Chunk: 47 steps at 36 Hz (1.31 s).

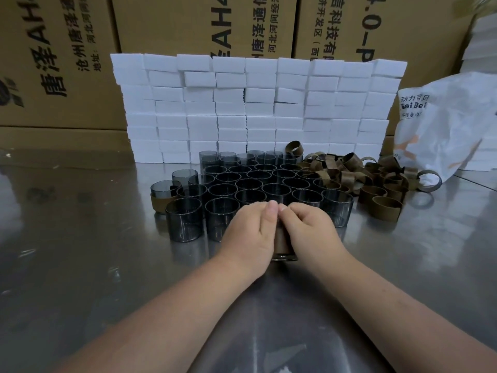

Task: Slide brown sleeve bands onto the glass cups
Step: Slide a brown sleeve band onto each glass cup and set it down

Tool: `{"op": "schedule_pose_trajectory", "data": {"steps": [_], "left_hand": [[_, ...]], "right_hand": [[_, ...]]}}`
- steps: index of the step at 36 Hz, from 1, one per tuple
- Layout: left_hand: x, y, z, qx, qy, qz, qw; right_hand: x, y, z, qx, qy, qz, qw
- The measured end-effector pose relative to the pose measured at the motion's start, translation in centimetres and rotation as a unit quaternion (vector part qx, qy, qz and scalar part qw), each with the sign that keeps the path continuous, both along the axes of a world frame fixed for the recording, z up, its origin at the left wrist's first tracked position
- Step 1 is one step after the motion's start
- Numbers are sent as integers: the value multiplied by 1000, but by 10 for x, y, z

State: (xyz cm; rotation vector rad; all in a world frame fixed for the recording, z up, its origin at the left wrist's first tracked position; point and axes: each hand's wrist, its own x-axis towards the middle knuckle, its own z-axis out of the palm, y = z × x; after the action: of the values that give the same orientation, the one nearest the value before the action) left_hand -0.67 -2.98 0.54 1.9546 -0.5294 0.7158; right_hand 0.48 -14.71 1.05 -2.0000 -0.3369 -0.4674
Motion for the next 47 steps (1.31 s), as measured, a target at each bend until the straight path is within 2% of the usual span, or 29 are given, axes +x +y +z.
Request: {"op": "schedule_pose_trajectory", "data": {"steps": [8,12,21,26,32,38,47], "left_hand": [[1,3,4,117,39,23,992],[3,2,4,132,74,35,988],[5,1,0,153,73,112,979],[5,4,7,113,65,224,966],[9,12,7,165,99,335,922],[18,16,3,235,195,351,885],[22,20,1,253,194,346,883]], "right_hand": [[1,-3,5,-77,-40,-36,996],[1,-8,8,-101,-58,-43,992],[15,-14,2,-144,-50,-102,983],[15,-16,5,-76,6,-158,984],[12,-13,1,-49,45,-126,990],[14,-9,-3,29,60,-97,993],[18,-16,-4,28,56,-122,991]]}}
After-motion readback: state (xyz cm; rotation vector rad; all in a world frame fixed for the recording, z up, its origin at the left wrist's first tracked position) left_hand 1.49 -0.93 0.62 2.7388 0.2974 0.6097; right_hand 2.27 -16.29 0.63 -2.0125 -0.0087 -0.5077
